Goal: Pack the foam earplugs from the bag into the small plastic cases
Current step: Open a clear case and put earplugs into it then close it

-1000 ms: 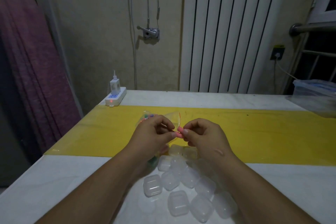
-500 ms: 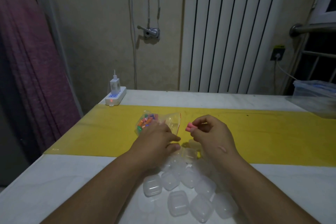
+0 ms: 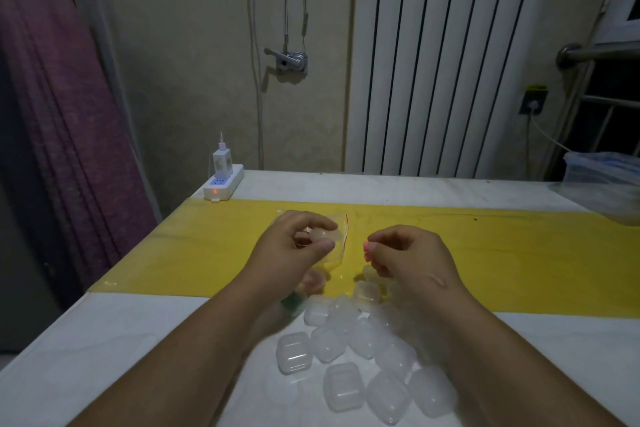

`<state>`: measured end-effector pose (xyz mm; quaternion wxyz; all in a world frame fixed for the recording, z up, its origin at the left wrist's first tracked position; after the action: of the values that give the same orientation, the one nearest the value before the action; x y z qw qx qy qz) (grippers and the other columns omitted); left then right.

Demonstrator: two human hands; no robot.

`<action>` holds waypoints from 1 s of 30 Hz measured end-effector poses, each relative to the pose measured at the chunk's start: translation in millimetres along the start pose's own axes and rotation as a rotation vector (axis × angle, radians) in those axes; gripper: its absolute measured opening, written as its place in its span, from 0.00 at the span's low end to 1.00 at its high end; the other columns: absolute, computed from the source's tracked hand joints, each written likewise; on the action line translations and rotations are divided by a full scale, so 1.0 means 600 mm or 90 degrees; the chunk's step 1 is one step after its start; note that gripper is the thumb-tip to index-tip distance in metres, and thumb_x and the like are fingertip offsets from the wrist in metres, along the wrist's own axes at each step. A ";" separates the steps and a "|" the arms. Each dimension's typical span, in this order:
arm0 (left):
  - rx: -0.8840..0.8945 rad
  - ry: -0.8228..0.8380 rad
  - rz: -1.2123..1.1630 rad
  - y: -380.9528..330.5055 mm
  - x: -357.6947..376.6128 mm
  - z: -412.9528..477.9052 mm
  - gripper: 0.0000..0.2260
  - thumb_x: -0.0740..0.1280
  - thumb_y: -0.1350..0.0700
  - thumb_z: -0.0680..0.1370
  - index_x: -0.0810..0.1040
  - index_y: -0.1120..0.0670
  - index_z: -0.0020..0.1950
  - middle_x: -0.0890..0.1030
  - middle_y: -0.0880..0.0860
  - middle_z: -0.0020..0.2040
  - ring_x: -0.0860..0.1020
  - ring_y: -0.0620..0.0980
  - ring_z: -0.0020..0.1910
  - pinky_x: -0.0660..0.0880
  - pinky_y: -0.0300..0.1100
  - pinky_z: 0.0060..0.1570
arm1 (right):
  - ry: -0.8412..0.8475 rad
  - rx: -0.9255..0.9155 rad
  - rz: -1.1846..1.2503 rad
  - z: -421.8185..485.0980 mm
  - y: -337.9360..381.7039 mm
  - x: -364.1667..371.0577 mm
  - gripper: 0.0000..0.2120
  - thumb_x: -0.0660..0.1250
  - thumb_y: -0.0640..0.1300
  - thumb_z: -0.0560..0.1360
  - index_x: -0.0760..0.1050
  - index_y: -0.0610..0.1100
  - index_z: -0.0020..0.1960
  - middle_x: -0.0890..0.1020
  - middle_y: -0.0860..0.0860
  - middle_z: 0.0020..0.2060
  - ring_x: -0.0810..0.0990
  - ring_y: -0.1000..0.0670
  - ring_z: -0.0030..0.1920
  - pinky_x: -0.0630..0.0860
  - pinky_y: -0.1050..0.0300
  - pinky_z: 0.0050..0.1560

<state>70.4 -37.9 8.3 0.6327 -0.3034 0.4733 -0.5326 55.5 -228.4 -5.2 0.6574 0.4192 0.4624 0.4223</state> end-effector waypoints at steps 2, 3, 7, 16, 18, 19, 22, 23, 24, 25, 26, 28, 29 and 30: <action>-0.015 -0.004 -0.026 0.005 -0.001 0.001 0.09 0.72 0.63 0.74 0.82 0.49 0.45 0.78 0.49 0.52 0.78 0.41 0.44 0.74 0.29 0.38 | 0.018 0.000 -0.019 -0.003 0.003 0.010 0.04 0.71 0.37 0.74 0.81 0.44 0.42 0.83 0.49 0.31 0.78 0.55 0.29 0.73 0.59 0.32; -0.024 0.002 -0.046 0.007 0.000 0.001 0.10 0.72 0.65 0.74 0.81 0.50 0.45 0.78 0.51 0.51 0.78 0.41 0.44 0.75 0.31 0.38 | 0.025 0.010 0.002 -0.005 0.003 0.015 0.05 0.69 0.35 0.75 0.81 0.43 0.42 0.82 0.49 0.30 0.77 0.54 0.29 0.73 0.60 0.30; -0.051 0.056 -0.139 0.011 0.013 0.000 0.17 0.70 0.72 0.72 0.76 0.50 0.50 0.79 0.55 0.54 0.80 0.49 0.52 0.79 0.52 0.48 | 0.072 0.077 0.122 -0.010 -0.001 0.034 0.11 0.64 0.28 0.76 0.81 0.39 0.41 0.80 0.45 0.31 0.77 0.51 0.29 0.77 0.60 0.30; -0.055 0.076 -0.089 0.004 0.021 -0.006 0.19 0.70 0.71 0.72 0.80 0.49 0.54 0.82 0.51 0.52 0.82 0.48 0.48 0.80 0.63 0.44 | 0.103 0.031 0.040 -0.019 0.009 0.043 0.09 0.72 0.43 0.74 0.83 0.39 0.38 0.78 0.48 0.28 0.74 0.51 0.29 0.75 0.56 0.35; -0.052 0.065 -0.058 0.003 0.018 -0.006 0.18 0.71 0.68 0.73 0.83 0.46 0.53 0.80 0.56 0.53 0.80 0.55 0.48 0.80 0.62 0.43 | 0.075 0.022 0.016 -0.016 0.008 0.038 0.06 0.74 0.45 0.73 0.85 0.43 0.40 0.79 0.50 0.28 0.75 0.53 0.27 0.76 0.56 0.36; -0.047 0.065 -0.062 0.001 0.019 -0.006 0.18 0.71 0.67 0.74 0.83 0.44 0.53 0.80 0.57 0.53 0.80 0.57 0.49 0.80 0.61 0.44 | 0.062 0.010 0.002 -0.015 0.010 0.035 0.04 0.74 0.45 0.72 0.85 0.45 0.41 0.80 0.52 0.29 0.76 0.54 0.27 0.76 0.56 0.36; -0.048 0.066 -0.079 -0.003 0.020 -0.008 0.13 0.71 0.65 0.74 0.84 0.46 0.50 0.84 0.51 0.46 0.81 0.48 0.48 0.80 0.59 0.45 | 0.016 -0.091 -0.115 -0.015 0.035 0.028 0.03 0.76 0.49 0.70 0.85 0.51 0.42 0.83 0.55 0.35 0.78 0.60 0.32 0.74 0.66 0.36; -0.054 0.061 -0.079 -0.002 0.020 -0.009 0.11 0.72 0.65 0.74 0.84 0.48 0.48 0.84 0.50 0.44 0.82 0.45 0.46 0.80 0.59 0.44 | 0.009 -0.130 -0.156 -0.016 0.046 0.029 0.02 0.77 0.49 0.70 0.84 0.53 0.42 0.83 0.56 0.37 0.79 0.61 0.35 0.73 0.70 0.37; -0.061 0.051 -0.077 0.000 0.018 -0.008 0.10 0.72 0.65 0.73 0.83 0.50 0.47 0.84 0.50 0.43 0.82 0.44 0.46 0.81 0.59 0.43 | 0.004 -0.152 -0.176 -0.017 0.052 0.029 0.03 0.76 0.48 0.70 0.84 0.54 0.42 0.82 0.56 0.39 0.79 0.63 0.37 0.73 0.72 0.38; -0.066 0.040 -0.077 0.003 0.015 -0.007 0.10 0.73 0.66 0.73 0.82 0.51 0.47 0.83 0.50 0.44 0.82 0.43 0.45 0.82 0.58 0.41 | 0.000 -0.153 -0.177 -0.015 0.051 0.029 0.05 0.76 0.45 0.71 0.83 0.55 0.42 0.82 0.57 0.40 0.79 0.63 0.38 0.74 0.71 0.39; -0.068 0.029 -0.079 0.005 0.012 -0.006 0.10 0.72 0.66 0.73 0.82 0.52 0.47 0.83 0.50 0.46 0.81 0.42 0.45 0.82 0.56 0.40 | -0.002 -0.129 -0.154 -0.012 0.043 0.028 0.07 0.74 0.43 0.72 0.82 0.56 0.41 0.83 0.57 0.39 0.80 0.61 0.37 0.76 0.68 0.41; -0.060 0.010 -0.085 0.004 0.007 -0.003 0.10 0.72 0.68 0.73 0.80 0.53 0.48 0.82 0.51 0.50 0.80 0.42 0.46 0.83 0.47 0.38 | 0.009 -0.034 -0.060 -0.006 0.017 0.027 0.08 0.70 0.39 0.73 0.83 0.51 0.38 0.83 0.55 0.32 0.80 0.55 0.32 0.80 0.55 0.41; -0.055 0.004 -0.093 0.003 0.006 -0.002 0.11 0.71 0.69 0.73 0.80 0.54 0.49 0.82 0.52 0.51 0.80 0.44 0.48 0.82 0.46 0.38 | 0.027 0.009 -0.011 -0.006 0.005 0.033 0.08 0.69 0.39 0.74 0.83 0.45 0.37 0.81 0.53 0.29 0.78 0.52 0.31 0.78 0.52 0.39; -0.053 0.003 -0.104 0.003 0.006 -0.001 0.11 0.71 0.69 0.73 0.80 0.54 0.49 0.82 0.53 0.52 0.80 0.48 0.50 0.81 0.49 0.41 | 0.045 0.038 0.031 -0.007 -0.001 0.039 0.09 0.69 0.39 0.74 0.83 0.40 0.37 0.80 0.50 0.28 0.77 0.50 0.30 0.76 0.52 0.37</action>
<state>70.4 -40.6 5.7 0.5733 -0.3656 0.4699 -0.5629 56.5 -205.8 -12.9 0.6174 0.4347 0.4870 0.4390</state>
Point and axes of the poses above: each hand's wrist, its own z-axis towards the middle knuckle, its own x-axis out of the palm, y = z × x, the point moved 10 cm from there along z, towards the middle knuckle
